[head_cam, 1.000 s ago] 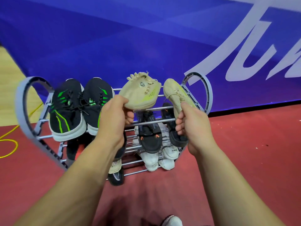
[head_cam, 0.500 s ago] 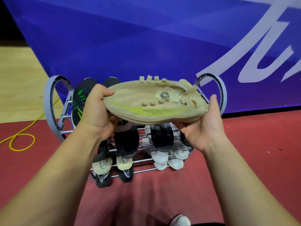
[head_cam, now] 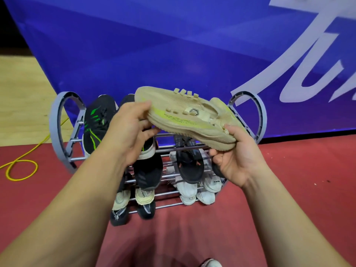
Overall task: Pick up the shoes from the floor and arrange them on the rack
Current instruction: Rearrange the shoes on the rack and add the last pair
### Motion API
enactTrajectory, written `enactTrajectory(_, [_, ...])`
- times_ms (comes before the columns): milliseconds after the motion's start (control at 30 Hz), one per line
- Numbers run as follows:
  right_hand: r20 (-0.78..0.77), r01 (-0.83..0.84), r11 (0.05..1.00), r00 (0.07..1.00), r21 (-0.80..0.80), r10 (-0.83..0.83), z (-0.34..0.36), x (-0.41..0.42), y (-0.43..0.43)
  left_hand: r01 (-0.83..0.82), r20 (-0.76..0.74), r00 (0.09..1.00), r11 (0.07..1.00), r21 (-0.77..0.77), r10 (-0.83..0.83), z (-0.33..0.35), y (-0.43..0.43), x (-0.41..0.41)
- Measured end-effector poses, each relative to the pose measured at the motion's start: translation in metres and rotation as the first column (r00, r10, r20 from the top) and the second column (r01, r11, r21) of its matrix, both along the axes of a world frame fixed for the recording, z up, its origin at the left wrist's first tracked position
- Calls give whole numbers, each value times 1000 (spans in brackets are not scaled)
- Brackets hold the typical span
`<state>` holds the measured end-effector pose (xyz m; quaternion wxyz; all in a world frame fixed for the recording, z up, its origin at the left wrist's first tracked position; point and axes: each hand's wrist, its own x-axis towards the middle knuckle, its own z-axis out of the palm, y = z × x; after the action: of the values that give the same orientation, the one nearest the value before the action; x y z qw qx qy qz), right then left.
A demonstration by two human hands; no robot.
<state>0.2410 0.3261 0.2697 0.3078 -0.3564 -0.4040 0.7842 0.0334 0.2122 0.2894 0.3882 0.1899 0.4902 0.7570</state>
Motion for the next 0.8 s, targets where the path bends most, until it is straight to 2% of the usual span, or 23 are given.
enactTrajectory(100, [-64, 67, 996, 995, -51, -70, -1, -4, -2, 44, 36, 998, 999, 21, -44, -9, 15, 17])
enactTrajectory(200, [-150, 95, 989, 982, -117, -112, -1, -13, -7, 99, -19, 995, 995, -14, -100, -19, 27, 35])
enactTrajectory(367, [-238, 73, 965, 962, -253, -135, -10, -34, -11, 224, -166, 958, 971, -81, -235, -33, 42, 55])
enactTrajectory(533, [-300, 61, 935, 938, -348, -173, -29, -50, -10, 173, -382, 884, 947, -270, -271, -47, 47, 58])
enactTrajectory(667, [-228, 66, 967, 966, -245, -123, -41, -51, -6, 143, -427, 853, 922, -360, -299, -50, 47, 60])
enactTrajectory(733, [-106, 54, 993, 992, -106, -65, -42, -46, -4, 139, -443, 842, 916, -376, -309, -53, 49, 61])
enactTrajectory(800, [58, 13, 1000, 998, 3, -13, -44, -40, -4, 73, -524, 796, 908, -412, -302, -53, 49, 62])
